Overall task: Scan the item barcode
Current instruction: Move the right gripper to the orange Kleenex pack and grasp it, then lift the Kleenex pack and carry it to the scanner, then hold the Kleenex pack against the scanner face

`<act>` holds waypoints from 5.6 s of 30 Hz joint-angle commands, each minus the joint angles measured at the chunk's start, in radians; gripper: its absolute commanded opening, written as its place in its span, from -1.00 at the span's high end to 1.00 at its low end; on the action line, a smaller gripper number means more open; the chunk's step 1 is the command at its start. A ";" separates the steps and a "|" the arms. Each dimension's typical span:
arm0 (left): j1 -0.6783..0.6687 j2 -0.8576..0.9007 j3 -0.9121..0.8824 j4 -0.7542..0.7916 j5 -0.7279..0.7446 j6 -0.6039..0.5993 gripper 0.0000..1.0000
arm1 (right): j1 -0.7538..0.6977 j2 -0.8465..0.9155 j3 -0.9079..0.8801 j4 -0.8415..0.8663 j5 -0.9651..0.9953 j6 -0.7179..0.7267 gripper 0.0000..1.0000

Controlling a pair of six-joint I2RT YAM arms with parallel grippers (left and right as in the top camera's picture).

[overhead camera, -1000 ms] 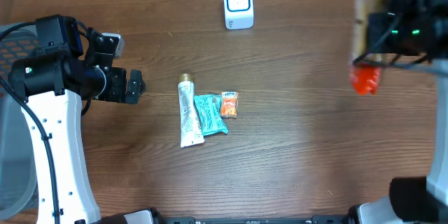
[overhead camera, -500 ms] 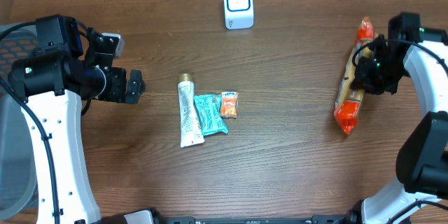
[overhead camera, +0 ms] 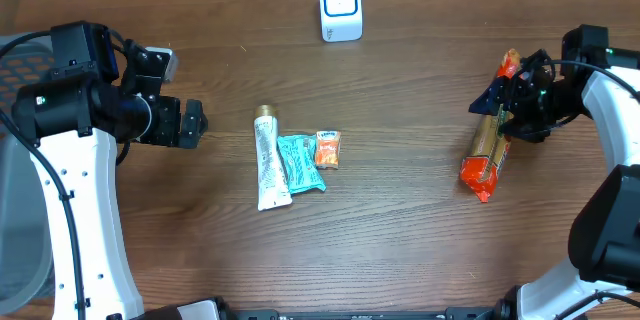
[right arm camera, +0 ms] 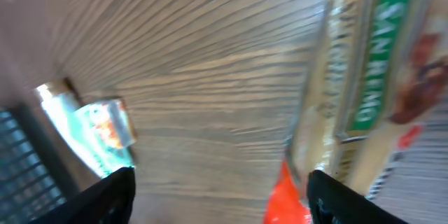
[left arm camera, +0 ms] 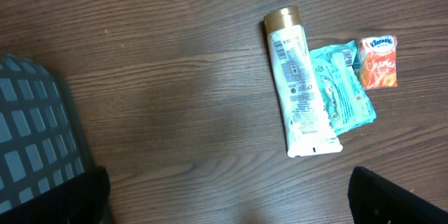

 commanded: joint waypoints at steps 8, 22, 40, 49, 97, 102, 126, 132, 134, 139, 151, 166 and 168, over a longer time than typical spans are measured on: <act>-0.001 -0.009 0.005 0.001 0.012 0.000 -0.99 | 0.320 -0.032 0.043 0.092 -0.089 0.030 -0.61; -0.001 -0.009 0.005 0.001 0.012 0.000 -0.99 | 0.634 0.168 0.042 0.349 -0.039 0.256 -0.19; -0.001 -0.009 0.005 0.001 0.012 0.000 -0.99 | 0.666 0.330 0.042 0.438 -0.085 0.322 0.10; -0.001 -0.009 0.005 0.001 0.012 0.001 -0.99 | 0.718 0.335 0.042 0.459 -0.022 0.397 0.36; -0.001 -0.009 0.005 0.001 0.012 0.000 -0.99 | 0.252 -0.105 0.052 1.055 -1.025 0.713 0.93; -0.001 -0.009 0.005 0.001 0.012 0.000 -0.99 | 0.295 -0.076 0.110 2.172 -1.025 1.543 0.93; -0.001 -0.009 0.005 0.002 0.012 0.000 -0.99 | 0.341 0.078 0.174 1.574 -0.904 0.997 0.93; -0.001 -0.009 0.005 0.001 0.012 0.000 -0.99 | 0.340 0.090 0.175 1.072 -0.657 0.597 0.93; -0.001 -0.009 0.005 0.001 0.012 0.000 -1.00 | 0.340 0.089 0.183 0.959 -0.568 0.509 0.93; -0.001 -0.009 0.005 0.001 0.012 0.000 -1.00 | 0.371 0.090 0.381 0.506 -0.142 0.233 0.93; -0.001 -0.009 0.005 0.002 0.012 0.000 -1.00 | 0.699 0.118 0.738 0.447 0.872 -0.157 0.93; -0.001 -0.009 0.005 0.001 0.012 0.000 -1.00 | 0.744 0.503 0.735 0.663 1.025 -0.942 0.93; -0.001 -0.009 0.005 0.001 0.012 0.000 -1.00 | 0.744 0.534 0.734 0.668 1.025 -0.988 0.93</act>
